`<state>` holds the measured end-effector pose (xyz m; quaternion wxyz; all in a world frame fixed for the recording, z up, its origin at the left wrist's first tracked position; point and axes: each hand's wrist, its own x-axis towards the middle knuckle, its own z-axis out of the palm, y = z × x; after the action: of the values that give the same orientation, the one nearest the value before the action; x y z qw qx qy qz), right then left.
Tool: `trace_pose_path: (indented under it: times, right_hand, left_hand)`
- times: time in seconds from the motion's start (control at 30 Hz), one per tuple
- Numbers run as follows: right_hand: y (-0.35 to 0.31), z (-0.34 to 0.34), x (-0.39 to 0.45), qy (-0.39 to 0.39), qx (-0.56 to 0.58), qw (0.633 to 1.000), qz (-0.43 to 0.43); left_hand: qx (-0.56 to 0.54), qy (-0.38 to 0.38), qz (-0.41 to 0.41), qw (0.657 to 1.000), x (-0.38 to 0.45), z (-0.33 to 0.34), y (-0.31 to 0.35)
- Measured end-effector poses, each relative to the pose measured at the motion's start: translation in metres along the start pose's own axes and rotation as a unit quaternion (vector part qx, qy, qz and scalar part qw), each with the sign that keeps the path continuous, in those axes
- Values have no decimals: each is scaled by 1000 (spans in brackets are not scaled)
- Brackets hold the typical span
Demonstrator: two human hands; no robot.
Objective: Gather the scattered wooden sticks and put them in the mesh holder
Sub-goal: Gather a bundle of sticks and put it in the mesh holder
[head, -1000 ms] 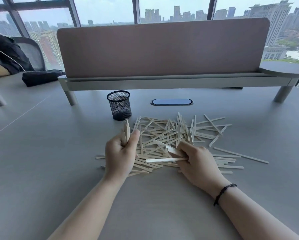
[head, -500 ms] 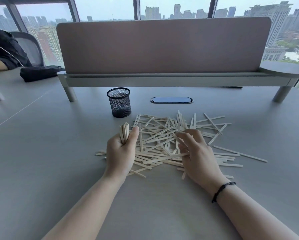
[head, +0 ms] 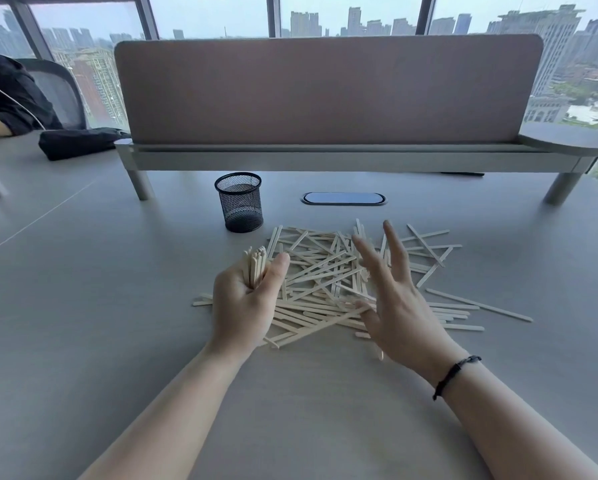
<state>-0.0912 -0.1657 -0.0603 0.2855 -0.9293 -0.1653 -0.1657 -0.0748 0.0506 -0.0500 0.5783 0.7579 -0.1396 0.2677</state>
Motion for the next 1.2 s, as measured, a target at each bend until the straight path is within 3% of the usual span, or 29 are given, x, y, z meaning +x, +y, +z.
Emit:
trace_pose_path:
  times: [0.13, 0.23, 0.47, 0.93, 1.2]
  right_hand:
    - [-1, -3, -5, -103, 3, 994, -24]
    - [0, 0, -6, -135, 7, 991, -17]
    - [-10, -1, -12, -143, -156, 977, 35]
    - [8, 22, 5, -76, -107, 990, 43]
    - [4, 19, 16, -101, -220, 970, 31]
  left_hand:
    - [91, -4, 47, 995, 4, -13, -4]
    - [143, -21, 74, 987, 6, -19, -8]
    - [190, -53, 63, 978, 9, -23, -21]
    - [262, -15, 0, 965, 11, -29, -38]
    - [267, -45, -2, 963, 5, -20, -42]
